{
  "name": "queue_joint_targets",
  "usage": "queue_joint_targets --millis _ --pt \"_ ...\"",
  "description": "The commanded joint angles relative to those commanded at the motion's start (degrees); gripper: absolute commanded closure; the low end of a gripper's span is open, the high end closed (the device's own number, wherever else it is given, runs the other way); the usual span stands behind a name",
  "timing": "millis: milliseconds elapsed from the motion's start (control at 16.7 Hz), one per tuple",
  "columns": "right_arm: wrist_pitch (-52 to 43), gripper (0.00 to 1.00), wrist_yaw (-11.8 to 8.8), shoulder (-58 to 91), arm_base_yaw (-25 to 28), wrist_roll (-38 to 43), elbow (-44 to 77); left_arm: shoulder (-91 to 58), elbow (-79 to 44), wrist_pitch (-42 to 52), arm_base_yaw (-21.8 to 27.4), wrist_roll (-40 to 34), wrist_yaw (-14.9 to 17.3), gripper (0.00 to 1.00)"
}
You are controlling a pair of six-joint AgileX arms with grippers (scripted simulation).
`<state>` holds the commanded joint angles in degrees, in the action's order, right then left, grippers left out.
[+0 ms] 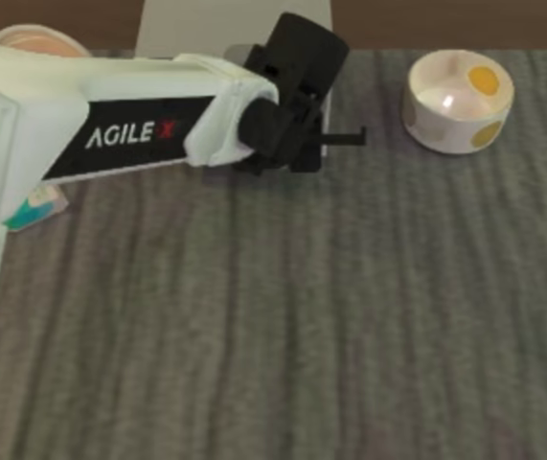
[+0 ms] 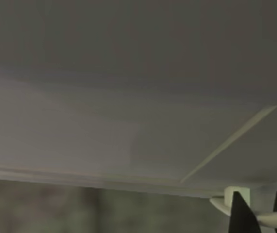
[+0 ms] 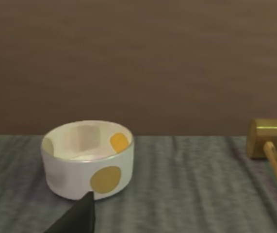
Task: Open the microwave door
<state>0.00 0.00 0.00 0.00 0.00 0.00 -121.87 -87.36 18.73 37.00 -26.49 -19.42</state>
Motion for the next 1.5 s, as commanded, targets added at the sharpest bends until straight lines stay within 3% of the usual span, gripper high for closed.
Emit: queue_joint_targets --millis 1500 --pt "0.0 0.0 0.0 0.0 0.0 0.0 0.0 2.0 3.3 -2.1 -0.3 2.5 1.8 1.0"
